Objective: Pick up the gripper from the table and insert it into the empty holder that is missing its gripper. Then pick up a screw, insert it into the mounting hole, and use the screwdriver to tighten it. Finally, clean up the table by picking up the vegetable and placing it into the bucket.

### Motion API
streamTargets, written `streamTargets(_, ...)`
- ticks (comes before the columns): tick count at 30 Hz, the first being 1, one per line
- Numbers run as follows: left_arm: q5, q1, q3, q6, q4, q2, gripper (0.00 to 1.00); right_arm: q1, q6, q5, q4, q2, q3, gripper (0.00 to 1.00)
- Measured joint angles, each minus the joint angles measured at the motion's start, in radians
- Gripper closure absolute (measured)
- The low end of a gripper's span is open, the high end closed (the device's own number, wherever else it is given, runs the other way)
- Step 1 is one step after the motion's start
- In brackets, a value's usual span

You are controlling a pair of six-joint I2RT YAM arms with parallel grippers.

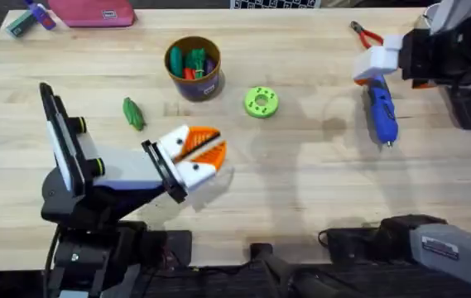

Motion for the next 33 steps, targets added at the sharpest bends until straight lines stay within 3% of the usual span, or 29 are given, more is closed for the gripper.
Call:
streamTargets(1,0.0,0.0,0.0,0.003,0.0,0.0,0.947,-0.01,0.0,0.004,0.001,0.008,0.0,0.008)
streamTargets(3,0.0,0.0,0.0,0.004,0.0,0.0,0.99,-0.035,-0.007,0.01,0.009,0.025,0.0,0.008)
streamTargets(12,0.0,0.0,0.0,0.004,0.0,0.0,0.993,-0.193,-0.119,0.02,0.158,0.218,0.0,0.008)
streamTargets(26,0.0,0.0,0.0,0.004,0.0,0.0,0.993,-0.271,-0.306,0.029,0.243,0.496,0.0,0.01)
streamTargets(33,0.0,0.0,0.0,0.004,0.0,0.0,0.993,-0.301,-0.348,0.031,0.298,0.566,0.0,0.01)
